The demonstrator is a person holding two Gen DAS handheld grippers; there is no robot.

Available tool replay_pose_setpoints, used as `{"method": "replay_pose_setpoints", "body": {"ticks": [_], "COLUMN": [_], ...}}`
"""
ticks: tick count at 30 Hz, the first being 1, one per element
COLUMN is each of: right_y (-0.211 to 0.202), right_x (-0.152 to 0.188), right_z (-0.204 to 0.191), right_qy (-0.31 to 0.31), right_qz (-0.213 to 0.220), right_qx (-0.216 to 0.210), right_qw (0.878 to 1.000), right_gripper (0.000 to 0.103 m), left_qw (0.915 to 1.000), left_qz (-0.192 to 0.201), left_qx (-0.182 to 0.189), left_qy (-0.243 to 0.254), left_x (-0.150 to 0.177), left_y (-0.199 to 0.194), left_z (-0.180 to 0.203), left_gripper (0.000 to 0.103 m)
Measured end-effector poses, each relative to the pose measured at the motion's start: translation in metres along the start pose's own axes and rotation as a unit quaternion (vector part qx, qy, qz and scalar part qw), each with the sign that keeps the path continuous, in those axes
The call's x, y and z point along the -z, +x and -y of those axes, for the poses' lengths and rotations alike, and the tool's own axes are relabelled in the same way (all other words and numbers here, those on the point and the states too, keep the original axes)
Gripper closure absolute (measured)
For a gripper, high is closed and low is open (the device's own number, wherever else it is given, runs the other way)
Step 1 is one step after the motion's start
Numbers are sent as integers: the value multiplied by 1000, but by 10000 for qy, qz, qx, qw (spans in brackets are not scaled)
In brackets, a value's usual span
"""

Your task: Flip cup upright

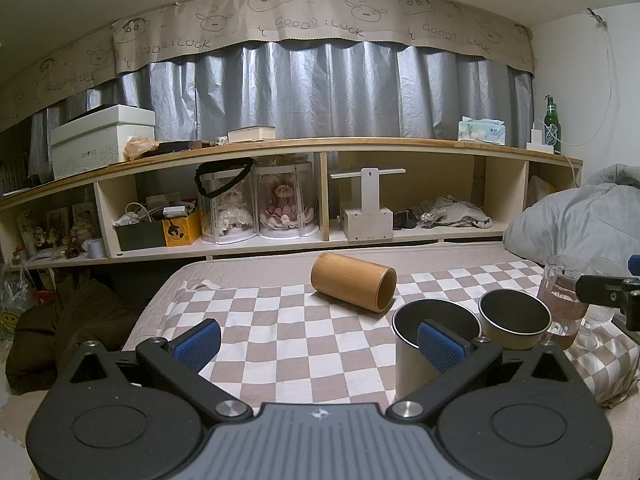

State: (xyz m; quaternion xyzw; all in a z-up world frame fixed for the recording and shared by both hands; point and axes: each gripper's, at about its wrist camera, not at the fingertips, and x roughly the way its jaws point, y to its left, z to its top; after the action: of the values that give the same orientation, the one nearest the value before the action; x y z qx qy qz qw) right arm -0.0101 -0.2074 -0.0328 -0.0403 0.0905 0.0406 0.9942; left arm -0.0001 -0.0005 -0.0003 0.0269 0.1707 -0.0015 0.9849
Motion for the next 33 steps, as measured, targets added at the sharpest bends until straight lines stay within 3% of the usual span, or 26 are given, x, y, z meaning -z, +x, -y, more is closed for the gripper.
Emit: {"method": "replay_pose_setpoints", "body": {"ticks": [33], "right_y": [-1], "right_x": [1], "right_z": [0], "right_qy": [0], "right_qz": [3], "right_qx": [-1], "right_qw": [10000], "right_gripper": [0], "left_qw": [10000], "left_qz": [-11], "left_qx": [-4], "left_qy": [11], "left_x": [0], "left_y": [0], "left_z": [0], "left_gripper": [0]}}
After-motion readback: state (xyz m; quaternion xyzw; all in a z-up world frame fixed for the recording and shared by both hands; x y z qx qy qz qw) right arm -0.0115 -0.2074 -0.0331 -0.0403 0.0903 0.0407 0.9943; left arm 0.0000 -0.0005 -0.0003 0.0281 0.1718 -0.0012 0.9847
